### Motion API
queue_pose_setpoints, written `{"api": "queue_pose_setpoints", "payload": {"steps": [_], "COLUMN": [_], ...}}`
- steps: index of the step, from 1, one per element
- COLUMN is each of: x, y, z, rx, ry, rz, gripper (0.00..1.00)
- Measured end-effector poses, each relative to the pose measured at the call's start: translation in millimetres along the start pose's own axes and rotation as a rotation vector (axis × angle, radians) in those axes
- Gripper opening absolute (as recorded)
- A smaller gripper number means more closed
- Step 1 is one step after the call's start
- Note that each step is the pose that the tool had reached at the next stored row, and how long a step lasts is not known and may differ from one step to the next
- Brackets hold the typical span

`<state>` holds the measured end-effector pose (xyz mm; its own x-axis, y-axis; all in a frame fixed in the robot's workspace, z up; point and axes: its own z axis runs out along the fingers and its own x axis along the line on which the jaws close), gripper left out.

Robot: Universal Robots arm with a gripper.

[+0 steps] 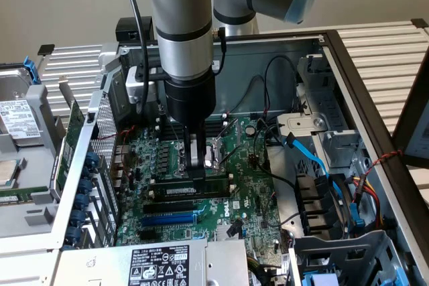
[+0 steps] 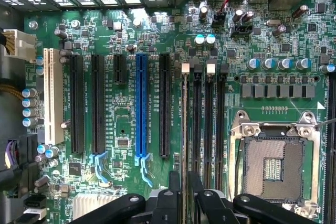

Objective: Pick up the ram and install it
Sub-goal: 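Insert the ram into the slot, then press down the ram until it locks into place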

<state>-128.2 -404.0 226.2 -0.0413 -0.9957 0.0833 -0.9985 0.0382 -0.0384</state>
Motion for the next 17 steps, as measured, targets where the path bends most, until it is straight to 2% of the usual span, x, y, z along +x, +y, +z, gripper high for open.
{"api": "queue_pose_setpoints", "payload": {"steps": [10,17], "x": [0.8,1.1], "y": [-0.3,-0.5], "z": [-9.3,-12.4], "rx": [0.0009,0.0031], "ry": [0.0003,0.0049], "rz": [0.0,0.002], "gripper": [0.21,0.21]}}
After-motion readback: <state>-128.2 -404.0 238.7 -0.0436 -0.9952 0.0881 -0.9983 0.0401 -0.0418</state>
